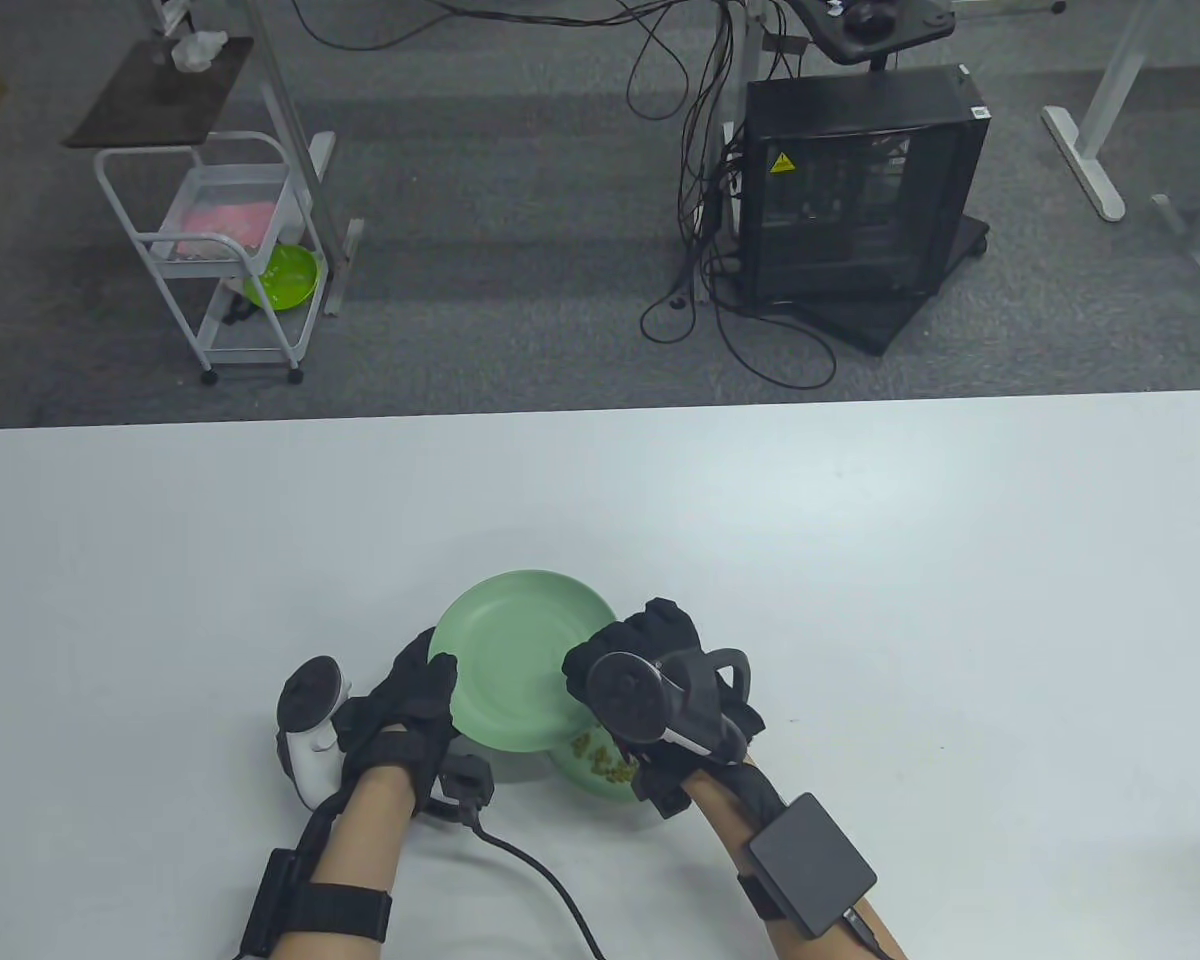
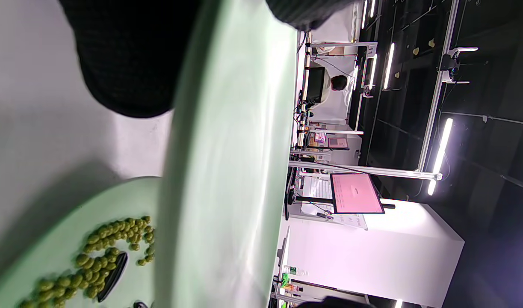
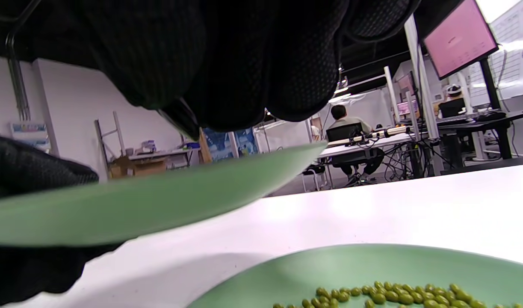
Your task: Pick sunflower seeds with hand pinch into plate
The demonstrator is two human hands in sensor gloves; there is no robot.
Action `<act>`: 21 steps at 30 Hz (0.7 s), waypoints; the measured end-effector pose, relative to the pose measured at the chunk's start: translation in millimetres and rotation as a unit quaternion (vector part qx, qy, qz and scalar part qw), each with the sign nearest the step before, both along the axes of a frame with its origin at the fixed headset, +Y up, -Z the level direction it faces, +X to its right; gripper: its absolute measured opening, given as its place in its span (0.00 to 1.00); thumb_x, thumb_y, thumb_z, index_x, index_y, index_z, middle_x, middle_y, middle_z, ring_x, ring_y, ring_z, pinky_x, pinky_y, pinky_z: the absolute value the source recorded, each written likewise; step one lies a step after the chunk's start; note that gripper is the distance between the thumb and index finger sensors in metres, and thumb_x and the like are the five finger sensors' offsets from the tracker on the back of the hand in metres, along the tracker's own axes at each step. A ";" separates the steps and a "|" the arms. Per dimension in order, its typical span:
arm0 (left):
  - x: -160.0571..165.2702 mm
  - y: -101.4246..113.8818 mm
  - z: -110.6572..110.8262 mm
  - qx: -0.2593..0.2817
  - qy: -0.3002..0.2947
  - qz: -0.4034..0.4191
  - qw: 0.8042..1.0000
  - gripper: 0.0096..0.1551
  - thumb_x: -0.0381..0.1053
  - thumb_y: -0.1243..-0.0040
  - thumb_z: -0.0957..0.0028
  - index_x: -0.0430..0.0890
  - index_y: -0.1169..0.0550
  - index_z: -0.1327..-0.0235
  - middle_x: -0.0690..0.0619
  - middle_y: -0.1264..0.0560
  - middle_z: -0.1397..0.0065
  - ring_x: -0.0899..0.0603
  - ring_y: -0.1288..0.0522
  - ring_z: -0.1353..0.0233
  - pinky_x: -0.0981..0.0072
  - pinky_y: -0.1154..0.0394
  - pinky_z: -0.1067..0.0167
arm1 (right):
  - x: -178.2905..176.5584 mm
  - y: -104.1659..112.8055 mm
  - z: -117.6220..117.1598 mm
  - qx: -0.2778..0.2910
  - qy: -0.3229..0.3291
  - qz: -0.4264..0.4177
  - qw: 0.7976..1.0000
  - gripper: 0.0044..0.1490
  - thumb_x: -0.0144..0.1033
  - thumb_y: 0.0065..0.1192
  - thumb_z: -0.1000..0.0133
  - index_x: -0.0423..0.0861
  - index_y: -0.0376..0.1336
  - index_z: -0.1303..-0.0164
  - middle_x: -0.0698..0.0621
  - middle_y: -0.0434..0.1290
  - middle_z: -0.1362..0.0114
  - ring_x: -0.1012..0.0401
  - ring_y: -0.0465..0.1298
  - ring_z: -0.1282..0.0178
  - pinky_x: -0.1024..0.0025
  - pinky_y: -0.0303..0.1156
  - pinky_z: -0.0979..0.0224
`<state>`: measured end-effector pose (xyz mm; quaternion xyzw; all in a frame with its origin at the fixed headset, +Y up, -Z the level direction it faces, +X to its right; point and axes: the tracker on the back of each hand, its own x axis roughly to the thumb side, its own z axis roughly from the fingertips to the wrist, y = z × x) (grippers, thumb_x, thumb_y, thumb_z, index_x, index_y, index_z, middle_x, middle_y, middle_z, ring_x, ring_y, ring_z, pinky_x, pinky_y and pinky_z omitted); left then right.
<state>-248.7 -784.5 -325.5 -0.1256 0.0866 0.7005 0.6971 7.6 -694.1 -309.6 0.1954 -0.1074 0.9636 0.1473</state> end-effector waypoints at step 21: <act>2.4 -1.2 -0.9 0.002 -0.011 0.012 1.000 0.39 0.47 0.49 0.46 0.36 0.46 0.24 0.38 0.31 0.32 0.44 0.16 0.44 0.57 0.15 0.51 | -14.6 -5.7 6.8 0.025 0.001 0.082 0.996 0.21 0.53 0.65 0.57 0.67 0.72 0.53 0.63 0.76 0.41 0.61 0.76 0.33 0.42 0.56 0.19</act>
